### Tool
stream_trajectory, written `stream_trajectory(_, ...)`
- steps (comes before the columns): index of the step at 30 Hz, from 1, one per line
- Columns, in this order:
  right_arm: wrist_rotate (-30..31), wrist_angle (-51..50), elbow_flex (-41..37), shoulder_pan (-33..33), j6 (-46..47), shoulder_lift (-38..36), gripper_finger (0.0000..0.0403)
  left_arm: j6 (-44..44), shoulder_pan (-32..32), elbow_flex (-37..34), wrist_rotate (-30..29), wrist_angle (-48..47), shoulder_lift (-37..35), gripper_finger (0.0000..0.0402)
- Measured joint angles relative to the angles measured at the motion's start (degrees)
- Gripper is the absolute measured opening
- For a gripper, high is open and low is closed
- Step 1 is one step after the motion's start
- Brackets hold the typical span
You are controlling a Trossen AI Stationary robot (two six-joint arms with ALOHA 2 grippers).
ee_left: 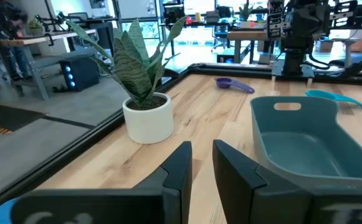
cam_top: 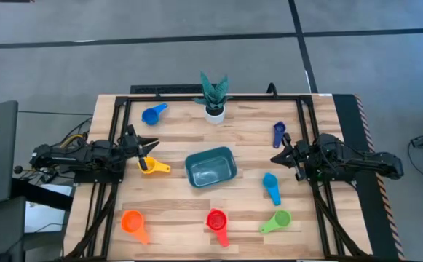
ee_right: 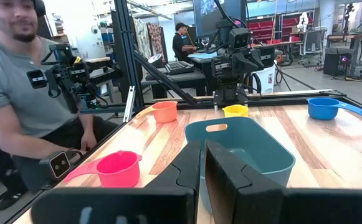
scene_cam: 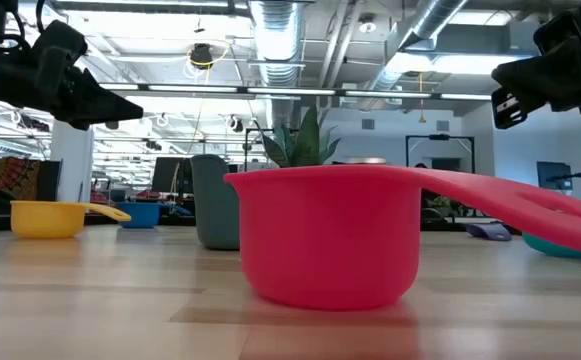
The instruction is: Nest measuring cups in basket
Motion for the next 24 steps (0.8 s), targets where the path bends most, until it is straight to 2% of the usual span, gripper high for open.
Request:
stream_trajectory(21, 0.0, 0.0, 0.0, 0.0, 0.0, 0.0, 0.0049, 0.0, 0.0, 0.0, 0.0, 0.0, 0.0, 0.0054)
stream_trajectory(24, 0.0, 0.0, 0.0, 0.0, 0.0, 0.0, 0.0049, 3.9, 0.0, 0.0, -0.1, 0.0, 0.0, 0.0054)
